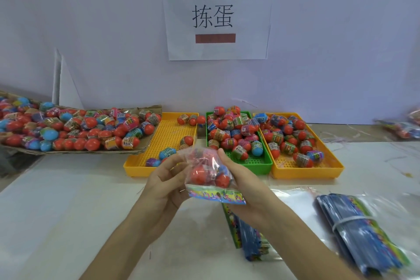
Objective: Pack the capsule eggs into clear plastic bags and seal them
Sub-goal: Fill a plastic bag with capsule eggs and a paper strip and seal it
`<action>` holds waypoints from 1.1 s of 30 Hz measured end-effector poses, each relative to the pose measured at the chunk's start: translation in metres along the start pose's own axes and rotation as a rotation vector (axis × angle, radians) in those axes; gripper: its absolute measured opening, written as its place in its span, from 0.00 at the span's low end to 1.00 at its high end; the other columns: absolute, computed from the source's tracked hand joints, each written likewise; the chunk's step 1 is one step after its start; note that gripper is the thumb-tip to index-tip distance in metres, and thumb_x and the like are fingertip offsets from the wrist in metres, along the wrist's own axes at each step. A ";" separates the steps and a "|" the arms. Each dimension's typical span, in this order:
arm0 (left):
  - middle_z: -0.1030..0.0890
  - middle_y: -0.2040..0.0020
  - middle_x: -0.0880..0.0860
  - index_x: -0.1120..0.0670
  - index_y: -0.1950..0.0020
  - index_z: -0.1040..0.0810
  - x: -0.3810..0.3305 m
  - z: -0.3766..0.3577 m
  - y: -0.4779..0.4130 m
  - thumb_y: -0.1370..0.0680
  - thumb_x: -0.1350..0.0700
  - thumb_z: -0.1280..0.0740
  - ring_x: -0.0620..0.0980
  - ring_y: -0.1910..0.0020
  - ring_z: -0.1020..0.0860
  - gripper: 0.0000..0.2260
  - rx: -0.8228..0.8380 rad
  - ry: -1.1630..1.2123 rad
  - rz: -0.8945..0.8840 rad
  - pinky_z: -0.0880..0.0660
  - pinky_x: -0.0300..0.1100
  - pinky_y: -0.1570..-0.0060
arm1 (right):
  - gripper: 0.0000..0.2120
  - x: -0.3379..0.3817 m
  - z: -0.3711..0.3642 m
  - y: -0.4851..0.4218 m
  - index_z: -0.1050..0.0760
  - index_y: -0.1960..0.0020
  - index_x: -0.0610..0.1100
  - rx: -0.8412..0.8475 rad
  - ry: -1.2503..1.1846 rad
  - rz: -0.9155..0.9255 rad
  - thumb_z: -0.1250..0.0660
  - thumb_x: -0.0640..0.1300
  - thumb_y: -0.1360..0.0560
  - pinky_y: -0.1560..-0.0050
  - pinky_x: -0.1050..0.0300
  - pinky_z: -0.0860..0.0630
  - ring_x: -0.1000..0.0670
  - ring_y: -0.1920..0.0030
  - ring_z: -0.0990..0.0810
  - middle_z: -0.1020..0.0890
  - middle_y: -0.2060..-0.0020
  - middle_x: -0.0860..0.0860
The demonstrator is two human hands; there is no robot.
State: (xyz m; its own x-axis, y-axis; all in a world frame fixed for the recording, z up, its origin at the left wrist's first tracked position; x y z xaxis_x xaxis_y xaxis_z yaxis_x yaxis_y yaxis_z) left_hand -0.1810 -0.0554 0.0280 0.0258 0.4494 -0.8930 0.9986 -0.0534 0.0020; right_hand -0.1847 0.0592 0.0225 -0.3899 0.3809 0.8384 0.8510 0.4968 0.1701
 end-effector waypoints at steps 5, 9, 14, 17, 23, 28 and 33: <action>0.14 0.48 0.57 0.51 0.47 0.14 -0.001 0.008 -0.003 0.31 0.56 0.23 0.53 0.55 0.14 0.13 -0.020 -0.113 -0.008 0.17 0.44 0.60 | 0.23 0.005 0.013 -0.003 0.23 0.32 0.41 -0.049 -0.035 0.013 0.34 0.53 0.22 0.46 0.50 0.18 0.43 0.44 0.16 0.16 0.41 0.42; 0.14 0.48 0.57 0.52 0.46 0.16 0.003 0.017 -0.006 0.30 0.51 0.29 0.54 0.58 0.14 0.14 -0.048 -0.080 0.016 0.17 0.44 0.60 | 0.23 0.034 0.026 0.000 0.26 0.32 0.36 -0.118 -0.086 0.163 0.32 0.46 0.24 0.56 0.56 0.19 0.49 0.60 0.17 0.18 0.50 0.42; 0.17 0.59 0.54 0.55 0.55 0.15 0.000 0.026 -0.010 0.25 0.53 0.34 0.51 0.64 0.16 0.09 -0.031 0.096 -0.033 0.17 0.44 0.63 | 0.10 0.060 0.012 0.018 0.20 0.41 0.41 0.124 0.468 0.117 0.33 0.43 0.21 0.53 0.55 0.24 0.49 0.55 0.21 0.19 0.53 0.46; 0.17 0.60 0.53 0.55 0.55 0.16 0.003 0.029 -0.012 0.21 0.53 0.37 0.53 0.64 0.16 0.11 -0.008 0.121 0.008 0.17 0.44 0.64 | 0.06 0.087 0.022 0.032 0.17 0.46 0.46 0.157 0.635 0.145 0.32 0.41 0.20 0.57 0.62 0.21 0.53 0.59 0.19 0.17 0.58 0.52; 0.17 0.64 0.51 0.52 0.62 0.15 0.009 0.039 -0.021 0.16 0.52 0.43 0.53 0.65 0.15 0.21 -0.058 0.078 0.058 0.17 0.44 0.65 | 0.17 0.166 0.183 0.120 0.30 0.32 0.39 -0.720 -0.346 0.644 0.38 0.46 0.18 0.37 0.47 0.22 0.42 0.43 0.16 0.22 0.37 0.40; 0.17 0.64 0.52 0.52 0.61 0.15 0.011 0.037 -0.021 0.17 0.52 0.41 0.55 0.66 0.15 0.19 -0.065 0.069 0.073 0.17 0.46 0.66 | 0.07 0.134 0.171 0.091 0.23 0.44 0.40 -0.759 -0.035 0.475 0.37 0.41 0.19 0.53 0.54 0.19 0.47 0.56 0.13 0.15 0.52 0.44; 0.18 0.61 0.54 0.54 0.57 0.16 0.003 0.026 -0.012 0.24 0.51 0.36 0.56 0.64 0.15 0.11 -0.038 0.053 0.028 0.17 0.45 0.65 | 0.07 0.138 0.119 0.046 0.17 0.49 0.47 -0.584 0.653 0.312 0.35 0.41 0.20 0.56 0.58 0.21 0.53 0.60 0.15 0.14 0.55 0.50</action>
State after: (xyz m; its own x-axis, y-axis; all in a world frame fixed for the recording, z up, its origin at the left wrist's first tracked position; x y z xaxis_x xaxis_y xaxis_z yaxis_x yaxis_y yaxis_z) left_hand -0.1941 -0.0765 0.0138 0.0551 0.4951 -0.8671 0.9985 -0.0330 0.0446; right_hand -0.2410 0.2272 0.0845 0.0111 -0.1716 0.9851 0.9953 -0.0931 -0.0274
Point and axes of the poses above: each hand's wrist, its own y-axis away from the middle knuckle, its own z-axis out of the back of the hand, x = y × z, the point moved 10 cm from there along -y, towards the middle knuckle
